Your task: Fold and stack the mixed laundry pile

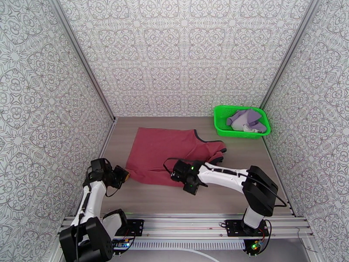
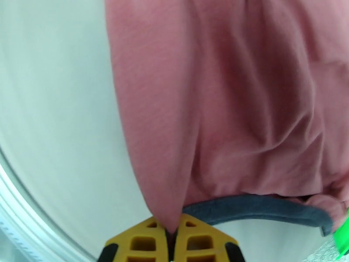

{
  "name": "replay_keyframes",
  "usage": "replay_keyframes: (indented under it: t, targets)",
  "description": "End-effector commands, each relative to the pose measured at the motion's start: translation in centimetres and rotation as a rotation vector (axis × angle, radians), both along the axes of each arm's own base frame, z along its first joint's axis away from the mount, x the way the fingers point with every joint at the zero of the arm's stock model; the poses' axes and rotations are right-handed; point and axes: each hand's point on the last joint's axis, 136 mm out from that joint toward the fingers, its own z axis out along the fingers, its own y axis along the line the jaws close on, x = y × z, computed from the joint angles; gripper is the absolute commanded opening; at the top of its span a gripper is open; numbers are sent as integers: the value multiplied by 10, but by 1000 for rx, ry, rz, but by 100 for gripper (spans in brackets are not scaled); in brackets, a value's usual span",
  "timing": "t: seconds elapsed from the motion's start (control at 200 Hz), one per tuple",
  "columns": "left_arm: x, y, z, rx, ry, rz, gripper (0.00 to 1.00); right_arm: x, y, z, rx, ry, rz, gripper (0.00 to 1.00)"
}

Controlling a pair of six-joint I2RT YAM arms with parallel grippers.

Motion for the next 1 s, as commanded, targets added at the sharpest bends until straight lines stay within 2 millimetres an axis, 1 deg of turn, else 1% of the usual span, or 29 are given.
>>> replay_keyframes:
  t: [0.0, 0.13, 0.3, 0.405, 0.545, 0.65, 0.805, 0.87, 0.995]
  targets:
    - [-16, 3, -10, 27, 57, 17, 0, -26, -9, -1, -17, 63, -68, 0]
    - [-19, 8, -9, 36, 59, 29, 0, -41, -4, 1, -25, 83, -64, 0]
    - [-24, 14, -3, 43, 62, 37, 0, -39, -9, 2, -59, 76, -78, 0]
    - [-26, 11, 5, 19, 37, 50, 0, -42, -13, 4, -84, 91, -89, 0]
    - [-30, 13, 13, 24, 34, 86, 0, -45, -17, 10, -92, 95, -98, 0]
    - [-34, 10, 12, 7, 44, 94, 0, -42, -16, 12, -89, 84, -96, 0]
    - [-39, 3, 1, -35, 64, 97, 0, -37, -6, 11, -56, 69, -72, 0]
    - [-39, 3, -2, -44, 69, 102, 0, -31, -3, 14, -48, 45, -60, 0]
    - [-31, 5, -6, -55, 70, 107, 0, -17, 1, 22, -26, 18, -53, 0]
